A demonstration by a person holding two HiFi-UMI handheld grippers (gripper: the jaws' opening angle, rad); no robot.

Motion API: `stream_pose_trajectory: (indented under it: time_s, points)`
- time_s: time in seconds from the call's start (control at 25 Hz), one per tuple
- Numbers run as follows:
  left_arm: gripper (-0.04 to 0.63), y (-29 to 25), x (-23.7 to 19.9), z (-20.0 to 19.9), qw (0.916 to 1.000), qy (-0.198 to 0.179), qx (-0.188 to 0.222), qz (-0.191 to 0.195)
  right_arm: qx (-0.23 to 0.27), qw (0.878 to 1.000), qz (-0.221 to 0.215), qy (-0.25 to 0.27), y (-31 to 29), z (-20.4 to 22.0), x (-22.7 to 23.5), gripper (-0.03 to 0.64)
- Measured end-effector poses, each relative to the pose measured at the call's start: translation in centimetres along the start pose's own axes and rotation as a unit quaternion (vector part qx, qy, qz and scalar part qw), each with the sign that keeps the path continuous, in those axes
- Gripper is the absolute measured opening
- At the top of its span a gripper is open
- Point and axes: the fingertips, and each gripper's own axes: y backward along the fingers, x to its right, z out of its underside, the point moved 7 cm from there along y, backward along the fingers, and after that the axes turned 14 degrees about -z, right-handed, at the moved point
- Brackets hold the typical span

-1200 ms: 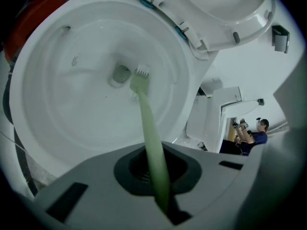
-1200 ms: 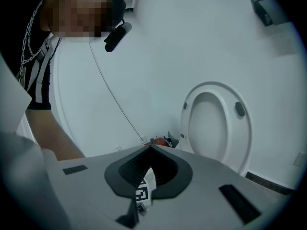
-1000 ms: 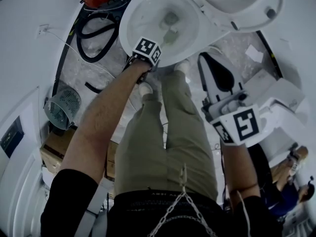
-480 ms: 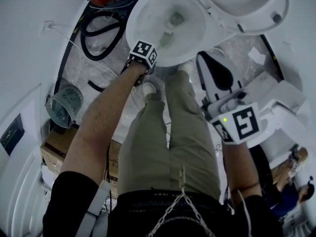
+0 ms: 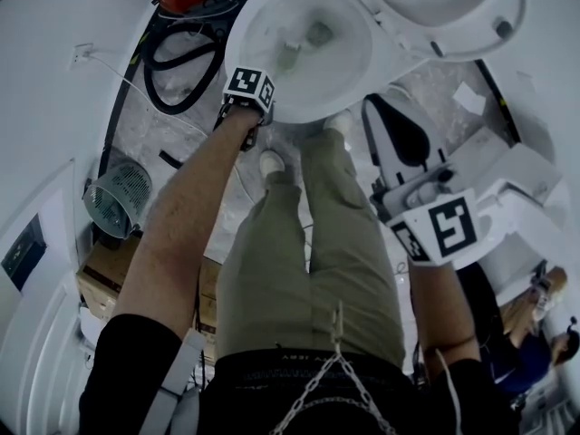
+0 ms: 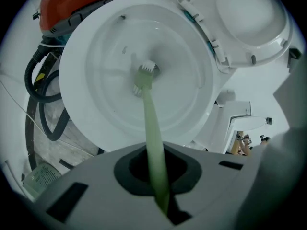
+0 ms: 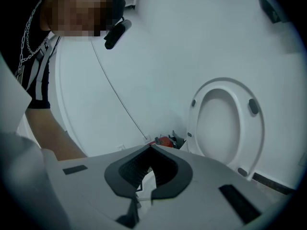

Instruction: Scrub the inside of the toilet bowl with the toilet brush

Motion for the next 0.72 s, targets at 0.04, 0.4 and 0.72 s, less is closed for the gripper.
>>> stream_pose_trajectory:
  time_s: [0.04,0.4,0.72]
  points:
    - [0.000,0.0,0.1,0.1,1.0000,-0.002,0.002,-0.003,0.000,1.000,0.002,0.000,0.2,0.1,0.1,-0.008]
    - [0.000,0.6,-0.7,0.2,0.9974,0.050,0.051,0.001,0.007,1.000,0.011,0.000,1.3,0.7,-1.6,-0.008]
    - [0.000,5.4,-0.6,1.0,0.9764,-0.030,0.211,-0.030,0.014,0.999,0.032,0.014,3.8,2.2,-6.1,-0.008]
